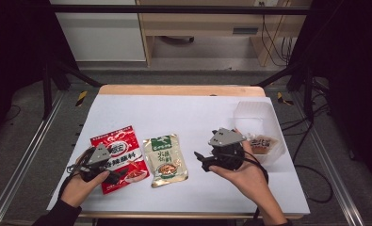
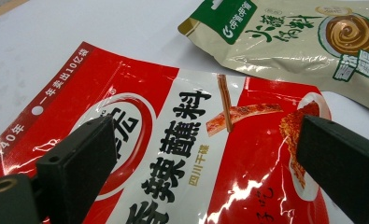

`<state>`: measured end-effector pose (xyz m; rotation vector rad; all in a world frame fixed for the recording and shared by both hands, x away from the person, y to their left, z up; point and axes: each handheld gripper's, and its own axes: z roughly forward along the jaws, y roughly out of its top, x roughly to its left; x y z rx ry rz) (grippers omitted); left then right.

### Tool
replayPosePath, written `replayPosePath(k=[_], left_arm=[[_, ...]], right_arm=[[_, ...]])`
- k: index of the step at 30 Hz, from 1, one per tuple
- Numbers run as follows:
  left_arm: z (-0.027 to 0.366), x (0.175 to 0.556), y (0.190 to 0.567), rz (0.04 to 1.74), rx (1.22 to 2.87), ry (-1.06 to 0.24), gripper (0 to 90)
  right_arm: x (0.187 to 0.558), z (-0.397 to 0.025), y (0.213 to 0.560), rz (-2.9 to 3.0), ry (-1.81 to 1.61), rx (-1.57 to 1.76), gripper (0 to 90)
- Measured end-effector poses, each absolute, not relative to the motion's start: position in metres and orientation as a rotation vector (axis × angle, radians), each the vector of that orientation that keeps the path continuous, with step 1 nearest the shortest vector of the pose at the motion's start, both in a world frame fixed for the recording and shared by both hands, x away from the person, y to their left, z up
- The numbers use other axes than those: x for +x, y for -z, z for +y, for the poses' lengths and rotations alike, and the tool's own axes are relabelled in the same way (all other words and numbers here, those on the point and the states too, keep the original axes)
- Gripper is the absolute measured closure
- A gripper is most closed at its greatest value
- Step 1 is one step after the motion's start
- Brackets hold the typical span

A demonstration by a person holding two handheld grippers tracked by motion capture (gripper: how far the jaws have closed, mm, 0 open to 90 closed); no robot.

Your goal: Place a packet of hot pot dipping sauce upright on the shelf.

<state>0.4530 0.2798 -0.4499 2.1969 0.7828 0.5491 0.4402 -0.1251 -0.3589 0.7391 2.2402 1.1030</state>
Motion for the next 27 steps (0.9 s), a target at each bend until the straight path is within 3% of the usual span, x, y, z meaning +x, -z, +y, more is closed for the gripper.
replayPosePath(k=[9, 15, 20, 22, 27], left_arm=[[0.26, 0.464, 0.449, 0.751, 2.239, -0.616, 5.0], [0.247, 0.472, 0.439, 0.727, 2.267, -0.688, 5.1], [0.234, 0.484, 0.422, 0.676, 2.324, -0.675, 4.9], [0.227, 0.5, 0.414, 0.707, 2.264, -0.584, 5.2], [0.219, 0.526, 0.415, 0.717, 2.246, -0.59, 6.7]], right_arm=[[0.455, -0.104, 0.399, 2.203, -1.099, 0.899, 26.8], [0.458, -0.097, 0.423, 2.189, -1.068, 0.981, 17.7], [0.457, -0.098, 0.431, 2.208, -1.06, 1.003, 14.8], [0.454, -0.1, 0.436, 2.215, -1.045, 1.002, 14.6], [0.45, -0.101, 0.44, 2.206, -1.028, 0.993, 14.7]])
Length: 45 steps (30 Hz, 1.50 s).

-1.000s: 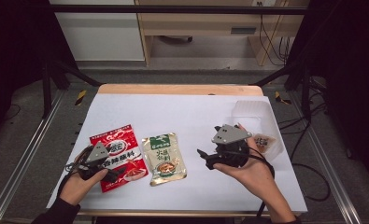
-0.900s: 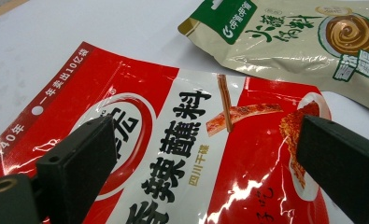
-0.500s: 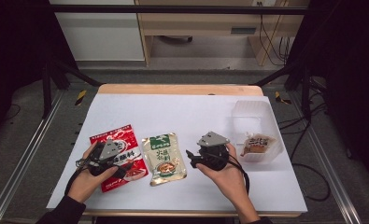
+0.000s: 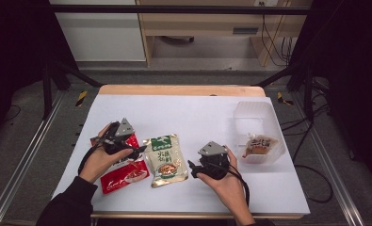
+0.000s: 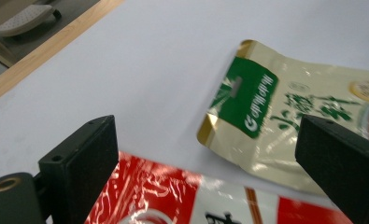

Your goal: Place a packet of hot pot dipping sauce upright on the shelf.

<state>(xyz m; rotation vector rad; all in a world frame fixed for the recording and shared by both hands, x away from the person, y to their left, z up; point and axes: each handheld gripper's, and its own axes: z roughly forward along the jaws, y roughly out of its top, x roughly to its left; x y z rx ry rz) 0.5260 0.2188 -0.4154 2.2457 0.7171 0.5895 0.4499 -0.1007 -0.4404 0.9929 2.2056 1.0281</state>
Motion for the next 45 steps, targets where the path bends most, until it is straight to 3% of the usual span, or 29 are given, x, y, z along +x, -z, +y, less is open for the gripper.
replayPosePath(k=[7, 16, 32, 45], left_arm=[[0.209, 0.547, 0.427, 0.766, 2.233, -0.505, 9.0], [0.209, 0.539, 0.441, 0.732, 2.31, -0.517, 12.7], [0.204, 0.548, 0.463, 0.749, 2.356, -0.372, 18.6], [0.201, 0.545, 0.462, 0.722, 2.348, -0.314, 32.9]], right_arm=[[0.452, -0.102, 0.443, 2.177, -1.022, 1.001, 14.6], [0.452, -0.1, 0.446, 2.203, -0.999, 0.99, 17.3], [0.45, -0.094, 0.45, 2.249, -0.953, 0.934, 18.2], [0.45, -0.093, 0.451, 2.257, -0.949, 0.928, 18.1]])
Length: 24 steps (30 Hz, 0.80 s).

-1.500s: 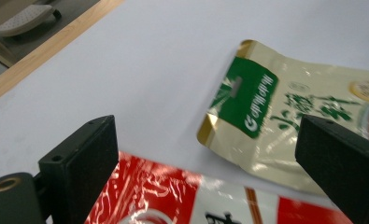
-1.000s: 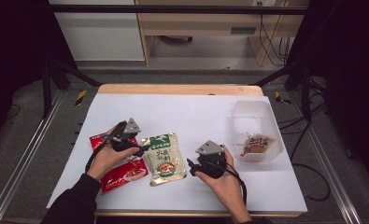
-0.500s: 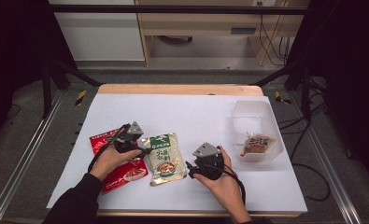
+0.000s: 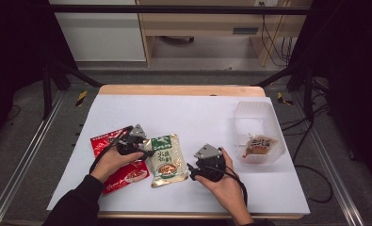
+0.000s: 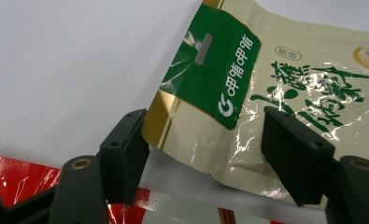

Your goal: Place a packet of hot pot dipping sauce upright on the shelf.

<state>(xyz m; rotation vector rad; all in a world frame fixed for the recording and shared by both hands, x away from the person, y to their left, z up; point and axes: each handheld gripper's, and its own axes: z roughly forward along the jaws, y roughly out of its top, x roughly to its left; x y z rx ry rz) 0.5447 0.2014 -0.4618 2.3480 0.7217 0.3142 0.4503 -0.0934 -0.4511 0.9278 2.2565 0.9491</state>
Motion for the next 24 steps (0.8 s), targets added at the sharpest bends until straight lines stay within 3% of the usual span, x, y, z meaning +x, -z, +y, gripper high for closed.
replayPosePath(k=[13, 24], left_arm=[[0.198, 0.533, 0.451, 0.662, 2.32, -0.218, 49.6], [0.185, 0.529, 0.461, 0.661, 2.382, -0.327, 63.7]], right_arm=[[0.451, -0.093, 0.452, 2.268, -0.944, 0.916, 18.0], [0.451, -0.093, 0.453, 2.276, -0.941, 0.918, 18.0]])
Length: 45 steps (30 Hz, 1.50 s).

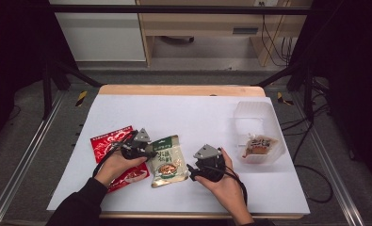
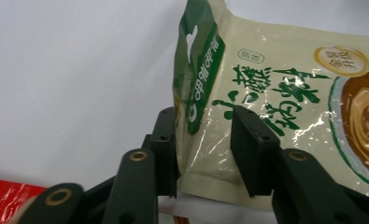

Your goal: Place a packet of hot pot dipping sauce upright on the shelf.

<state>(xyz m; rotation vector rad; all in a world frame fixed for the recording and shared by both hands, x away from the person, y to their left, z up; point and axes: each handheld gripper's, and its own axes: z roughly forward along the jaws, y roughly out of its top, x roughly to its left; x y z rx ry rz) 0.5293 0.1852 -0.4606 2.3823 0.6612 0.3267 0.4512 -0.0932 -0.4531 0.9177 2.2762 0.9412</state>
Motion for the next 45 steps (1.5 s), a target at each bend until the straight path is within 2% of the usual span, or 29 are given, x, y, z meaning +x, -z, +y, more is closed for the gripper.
replayPosePath(k=[3, 14, 23, 34, 45], left_arm=[[0.185, 0.529, 0.462, 0.671, 2.371, -0.348, 66.6], [0.186, 0.528, 0.462, 0.697, 2.345, -0.399, 87.6], [0.189, 0.525, 0.451, 0.671, 2.315, -0.43, 89.4], [0.187, 0.508, 0.411, 0.572, 2.217, -0.475, 89.7], [0.179, 0.493, 0.384, 0.464, 2.196, -0.489, 89.8]], right_arm=[[0.451, -0.093, 0.453, 2.277, -0.94, 0.919, 18.0], [0.451, -0.091, 0.454, 2.286, -0.929, 0.907, 17.7], [0.45, -0.092, 0.454, 2.288, -0.925, 0.898, 17.3], [0.448, -0.09, 0.452, 2.286, -0.926, 0.858, 15.8], [0.444, -0.091, 0.442, 2.28, -0.972, 0.809, 12.5]])
